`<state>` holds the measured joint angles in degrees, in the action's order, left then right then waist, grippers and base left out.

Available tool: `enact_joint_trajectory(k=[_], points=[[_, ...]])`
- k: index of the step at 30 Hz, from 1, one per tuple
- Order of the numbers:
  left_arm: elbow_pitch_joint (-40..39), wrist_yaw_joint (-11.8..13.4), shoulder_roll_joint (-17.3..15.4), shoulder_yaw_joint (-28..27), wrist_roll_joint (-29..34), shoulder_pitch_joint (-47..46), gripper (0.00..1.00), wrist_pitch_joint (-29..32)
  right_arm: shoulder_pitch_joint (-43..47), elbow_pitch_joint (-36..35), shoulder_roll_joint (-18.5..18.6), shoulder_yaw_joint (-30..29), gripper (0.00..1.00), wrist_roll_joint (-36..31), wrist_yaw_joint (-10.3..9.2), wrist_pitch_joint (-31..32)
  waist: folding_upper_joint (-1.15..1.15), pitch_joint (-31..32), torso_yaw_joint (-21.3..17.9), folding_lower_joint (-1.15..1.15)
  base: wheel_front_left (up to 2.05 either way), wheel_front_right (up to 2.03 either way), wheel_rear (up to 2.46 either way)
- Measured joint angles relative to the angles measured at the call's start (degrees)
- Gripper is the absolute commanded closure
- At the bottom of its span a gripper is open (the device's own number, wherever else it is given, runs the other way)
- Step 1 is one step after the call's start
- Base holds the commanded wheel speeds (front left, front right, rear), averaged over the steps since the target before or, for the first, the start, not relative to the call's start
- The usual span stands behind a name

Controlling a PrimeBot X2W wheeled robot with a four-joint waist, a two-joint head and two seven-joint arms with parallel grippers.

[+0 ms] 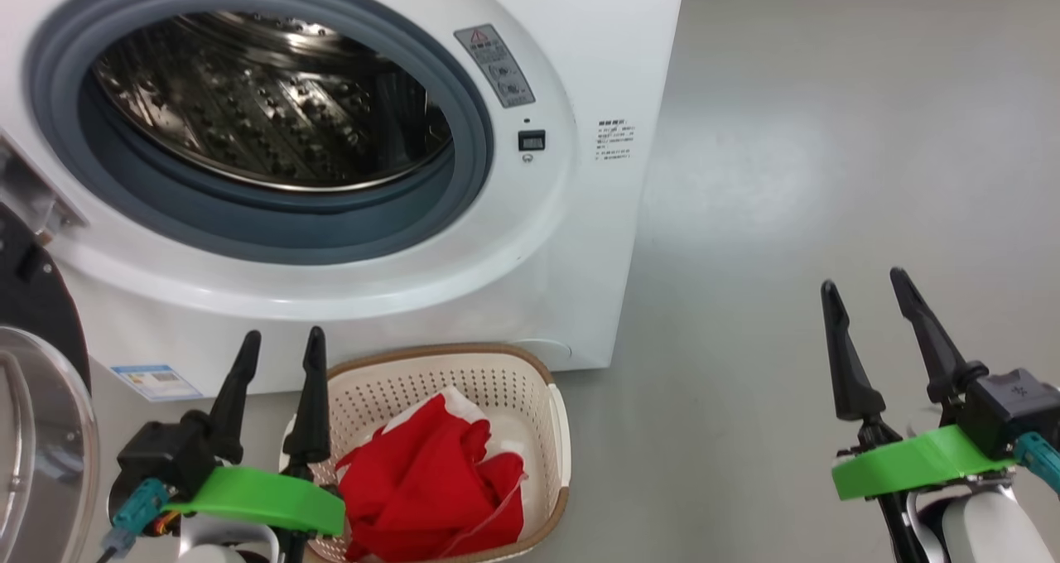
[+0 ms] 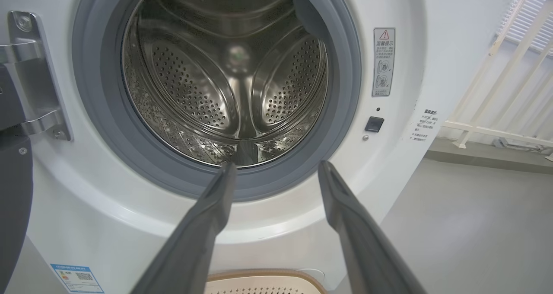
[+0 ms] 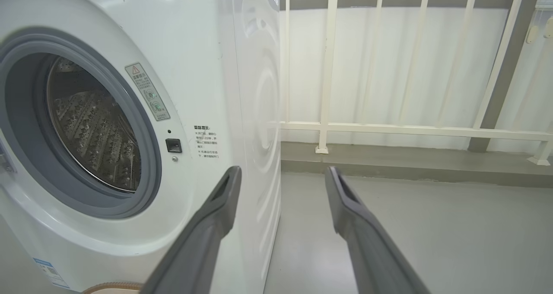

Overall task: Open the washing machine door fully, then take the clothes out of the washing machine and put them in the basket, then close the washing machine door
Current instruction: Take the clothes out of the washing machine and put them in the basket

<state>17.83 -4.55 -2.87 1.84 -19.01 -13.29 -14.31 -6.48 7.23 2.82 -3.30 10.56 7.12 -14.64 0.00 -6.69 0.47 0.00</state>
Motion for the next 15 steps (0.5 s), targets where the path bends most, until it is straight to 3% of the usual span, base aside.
enact_joint_trajectory(k=[15], points=[[-2.96,0.53,-1.65,0.27,0.31,5.37,0.0,0.67,5.36,-0.32,-0.22,-1.37,0.0,0.01,0.0,0.0,0.0,4.58,0.35,0.0,0.0,0.0,0.0]])
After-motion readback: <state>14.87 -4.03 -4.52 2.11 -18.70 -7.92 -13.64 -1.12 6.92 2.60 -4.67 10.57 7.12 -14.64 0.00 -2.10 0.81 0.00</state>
